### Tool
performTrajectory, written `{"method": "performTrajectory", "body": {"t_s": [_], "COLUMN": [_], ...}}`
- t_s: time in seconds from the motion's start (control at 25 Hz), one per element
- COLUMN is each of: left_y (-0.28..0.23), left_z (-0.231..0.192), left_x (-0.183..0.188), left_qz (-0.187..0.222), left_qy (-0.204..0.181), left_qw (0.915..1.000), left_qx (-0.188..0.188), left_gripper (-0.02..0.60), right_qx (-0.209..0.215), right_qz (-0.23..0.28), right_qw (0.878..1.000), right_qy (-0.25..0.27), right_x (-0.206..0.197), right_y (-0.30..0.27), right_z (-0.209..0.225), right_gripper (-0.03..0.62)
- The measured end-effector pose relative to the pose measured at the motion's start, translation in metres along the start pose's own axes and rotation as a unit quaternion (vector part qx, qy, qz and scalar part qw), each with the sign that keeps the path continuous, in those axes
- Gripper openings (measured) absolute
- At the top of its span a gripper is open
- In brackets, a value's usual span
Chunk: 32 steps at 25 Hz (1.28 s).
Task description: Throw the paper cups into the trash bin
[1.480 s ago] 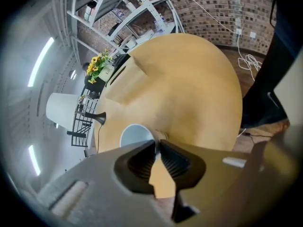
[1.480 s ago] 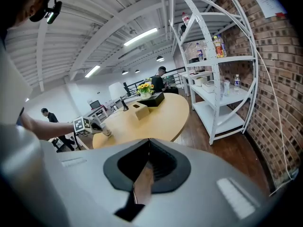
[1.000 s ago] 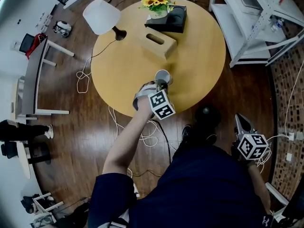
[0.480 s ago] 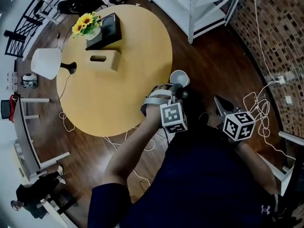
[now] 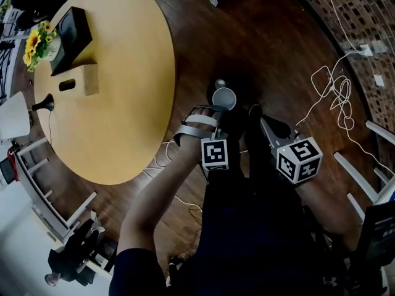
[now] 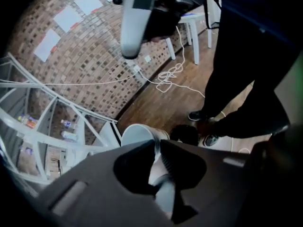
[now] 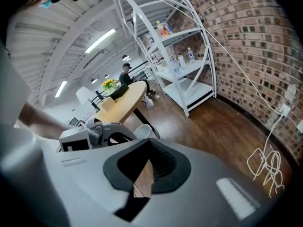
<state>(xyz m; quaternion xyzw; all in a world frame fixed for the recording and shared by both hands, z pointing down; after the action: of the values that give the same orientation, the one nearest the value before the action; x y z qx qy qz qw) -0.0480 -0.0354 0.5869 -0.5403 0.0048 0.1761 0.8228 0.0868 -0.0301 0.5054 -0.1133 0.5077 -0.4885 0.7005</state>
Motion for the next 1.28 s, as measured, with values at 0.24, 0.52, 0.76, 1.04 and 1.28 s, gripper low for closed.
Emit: {"method": "performTrajectory", "body": {"t_s": [0.24,0.52,0.76,1.04,1.28], "left_y": [-0.116,-0.262,-0.365,-0.427,-0.472], "left_z": [0.065,0.134,0.178,0.211,0.219], "left_x": [-0.003,-0.034,-0.071,-0.065,-0.072], "left_qz": [0.018,0.033,0.008,-0.008,-0.050], "left_qy": [-0.098,-0.171,-0.165,-0.147,-0.126], "left_qw": [0.9950,0.9813,0.9782,0.9789,0.9790], "left_qx": [0.001,-0.083,-0.126,-0.142,-0.152], "left_gripper": [0.041,0.040,0.040,0.037,0.038], "right_qx": [-0.034,-0.101,-0.134,-0.105,-0.106], "right_qz": [-0.033,-0.056,-0.065,-0.037,-0.051], "right_qw": [0.998,0.991,0.984,0.990,0.988], "right_qy": [-0.044,-0.067,-0.096,-0.087,-0.100], "right_x": [-0.069,-0.123,-0.148,-0.165,-0.190], "right_y": [-0.044,-0.069,-0.111,-0.134,-0.135], "right_z": [0.087,0.183,0.226,0.256,0.281], "right_gripper": [0.011,0.011,0.011,0.011,0.011]}}
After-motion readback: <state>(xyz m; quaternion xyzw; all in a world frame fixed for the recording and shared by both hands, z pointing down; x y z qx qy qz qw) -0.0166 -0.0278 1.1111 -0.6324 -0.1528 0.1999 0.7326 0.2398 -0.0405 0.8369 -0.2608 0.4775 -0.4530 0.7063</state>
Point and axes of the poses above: the fingertips, and each gripper's own axes: y backward along the fingers, z to its right, x out of its top, the point moved 5 cm from there along y, backward along the fingers, and after that the axes turned 1 degree about y, right-handed, at the moved point
